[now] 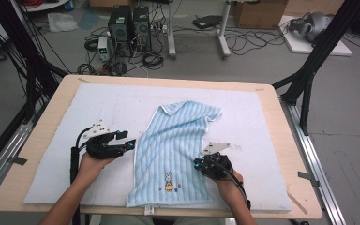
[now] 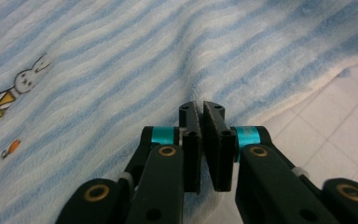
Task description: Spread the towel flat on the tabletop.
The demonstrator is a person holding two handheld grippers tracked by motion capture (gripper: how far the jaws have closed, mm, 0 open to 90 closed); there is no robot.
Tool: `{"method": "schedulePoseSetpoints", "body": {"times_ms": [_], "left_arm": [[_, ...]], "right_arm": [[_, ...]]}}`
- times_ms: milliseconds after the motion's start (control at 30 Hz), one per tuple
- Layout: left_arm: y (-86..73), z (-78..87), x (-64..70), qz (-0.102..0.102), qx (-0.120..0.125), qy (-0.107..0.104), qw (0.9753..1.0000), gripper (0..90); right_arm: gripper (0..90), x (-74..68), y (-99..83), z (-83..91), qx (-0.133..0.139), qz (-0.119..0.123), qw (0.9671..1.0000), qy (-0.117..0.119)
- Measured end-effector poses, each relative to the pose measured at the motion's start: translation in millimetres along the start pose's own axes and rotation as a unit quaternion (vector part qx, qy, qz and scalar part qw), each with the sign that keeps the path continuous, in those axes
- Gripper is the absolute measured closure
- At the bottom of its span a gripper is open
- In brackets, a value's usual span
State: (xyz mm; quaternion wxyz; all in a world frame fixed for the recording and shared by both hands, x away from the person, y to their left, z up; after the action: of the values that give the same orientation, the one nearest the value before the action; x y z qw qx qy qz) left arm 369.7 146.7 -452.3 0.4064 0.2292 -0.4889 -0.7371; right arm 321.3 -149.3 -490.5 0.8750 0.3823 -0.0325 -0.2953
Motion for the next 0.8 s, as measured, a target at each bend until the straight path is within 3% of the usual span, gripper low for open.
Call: {"method": "schedulePoseSetpoints", "body": {"times_ms": [200,433,633,700,800], "left_arm": [[0.9,-7.3,2.6,-0.002,-0.002,-0.002,1.0,45.6],[7.8,-15.6,2.2,0.006,0.0,0.001,1.0,44.9],[13.5,-33.3,6.0,0.011,-0.004,0.002,0.9999,44.9],[13.8,-42.4,5.4,0.011,-0.011,0.009,0.9998,45.0],[16.2,-56.7,2.1,0.01,-0.02,0.027,0.9994,45.0]], "right_arm": [[86.1,-5.2,-14.5,14.1,-0.006,0.0,0.9994,0.034],[86.0,-15.6,-32.0,30.2,-0.018,0.006,0.9982,0.056],[85.3,-22.1,-43.7,42.0,-0.027,0.009,0.9965,0.079],[78.5,-21.7,-42.9,45.8,-0.012,0.003,0.9965,0.083],[68.5,-16.1,-36.2,51.6,0.03,-0.017,0.9961,0.081]]}}
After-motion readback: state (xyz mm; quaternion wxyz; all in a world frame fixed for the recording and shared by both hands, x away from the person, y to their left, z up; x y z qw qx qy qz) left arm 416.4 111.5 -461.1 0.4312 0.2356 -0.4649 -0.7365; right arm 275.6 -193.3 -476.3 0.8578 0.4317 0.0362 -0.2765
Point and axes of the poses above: each handheld gripper's, and its own axes: z roughly backward along the jaws, y roughly out of its top, x roughly to its right, the point moved 7 cm from there along -z, roughly forward along the jaws, and after that the axes turned 13 degrees about y, right-handed, at the moved point
